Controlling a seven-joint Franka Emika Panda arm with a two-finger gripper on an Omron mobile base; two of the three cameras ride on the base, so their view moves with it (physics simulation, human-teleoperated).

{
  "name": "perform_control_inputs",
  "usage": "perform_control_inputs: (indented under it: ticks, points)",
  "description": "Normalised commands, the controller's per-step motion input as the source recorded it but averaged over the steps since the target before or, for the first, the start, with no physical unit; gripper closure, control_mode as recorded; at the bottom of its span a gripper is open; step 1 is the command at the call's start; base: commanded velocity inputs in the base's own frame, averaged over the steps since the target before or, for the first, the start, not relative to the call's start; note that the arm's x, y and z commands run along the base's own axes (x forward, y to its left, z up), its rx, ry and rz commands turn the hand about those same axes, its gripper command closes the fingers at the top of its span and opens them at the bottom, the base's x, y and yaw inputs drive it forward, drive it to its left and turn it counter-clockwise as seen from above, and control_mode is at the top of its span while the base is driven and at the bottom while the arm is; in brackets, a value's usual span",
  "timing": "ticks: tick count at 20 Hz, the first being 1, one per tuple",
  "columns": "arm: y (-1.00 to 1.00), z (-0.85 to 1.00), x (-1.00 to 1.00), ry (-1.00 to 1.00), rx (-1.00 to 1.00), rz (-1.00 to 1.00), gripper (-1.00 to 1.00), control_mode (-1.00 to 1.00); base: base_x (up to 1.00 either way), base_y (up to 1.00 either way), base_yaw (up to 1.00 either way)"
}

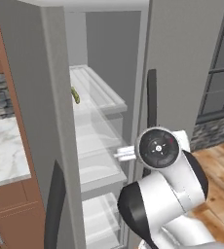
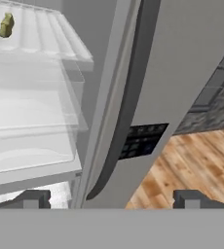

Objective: Pick the egg and butter from the fridge and place them by the bowl for mixing.

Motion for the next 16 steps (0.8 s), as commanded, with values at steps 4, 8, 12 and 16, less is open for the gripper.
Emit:
perform_control_inputs:
  ticks: [4, 8, 12, 16]
  points:
    - [0.00, 0.49, 0.00, -0.06, 0.01, 0.37, -1.00, -1.00, 0.00, 0.00, 0.00]
    - [0.00, 0.28, 0.00, -0.12, 0.02, 0.44, -1.00, -1.00, 0.00, 0.00, 0.00]
    - [0.03, 0.08, 0.00, -0.04, 0.00, 0.42, -1.00, -1.00, 0.00, 0.00, 0.00]
    - [0.23, 0.06, 0.32, 0.02, 0.00, 0.05, -1.00, -1.00, 0.00, 0.00, 0.00]
